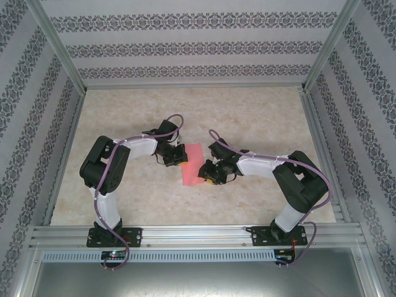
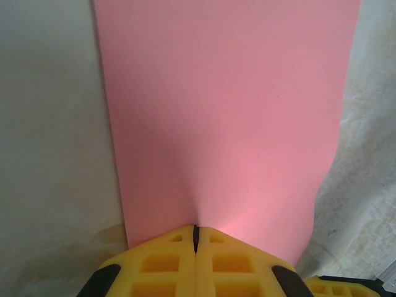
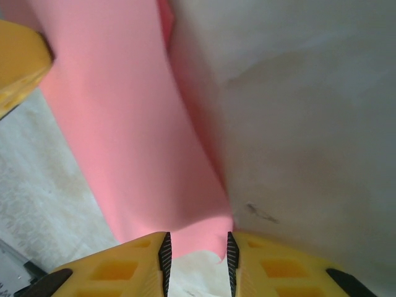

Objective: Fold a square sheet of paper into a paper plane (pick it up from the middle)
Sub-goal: Fold the paper at the center of the table.

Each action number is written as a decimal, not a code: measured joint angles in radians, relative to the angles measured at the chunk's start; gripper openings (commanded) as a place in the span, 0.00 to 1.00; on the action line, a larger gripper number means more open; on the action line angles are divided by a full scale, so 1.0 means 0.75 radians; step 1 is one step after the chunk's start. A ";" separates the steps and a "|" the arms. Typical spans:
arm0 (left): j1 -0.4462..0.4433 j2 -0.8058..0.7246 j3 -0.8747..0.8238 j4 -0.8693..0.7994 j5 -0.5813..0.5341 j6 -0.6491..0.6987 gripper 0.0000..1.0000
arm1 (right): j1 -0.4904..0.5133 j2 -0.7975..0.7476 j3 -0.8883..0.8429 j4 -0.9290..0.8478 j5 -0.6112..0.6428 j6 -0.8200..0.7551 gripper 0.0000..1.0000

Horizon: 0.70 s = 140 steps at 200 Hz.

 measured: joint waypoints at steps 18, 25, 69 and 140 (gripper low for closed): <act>0.000 0.001 0.000 0.000 0.001 0.000 0.04 | 0.000 -0.001 0.000 -0.032 0.013 0.001 0.32; 0.000 0.001 0.000 0.000 0.001 0.000 0.04 | 0.000 -0.001 0.000 -0.033 0.016 0.005 0.31; 0.000 0.001 0.000 0.000 0.001 0.000 0.04 | 0.000 -0.001 -0.002 -0.035 0.019 0.030 0.26; 0.000 0.001 0.000 0.000 0.001 0.000 0.05 | 0.009 -0.004 -0.011 -0.062 0.034 0.064 0.09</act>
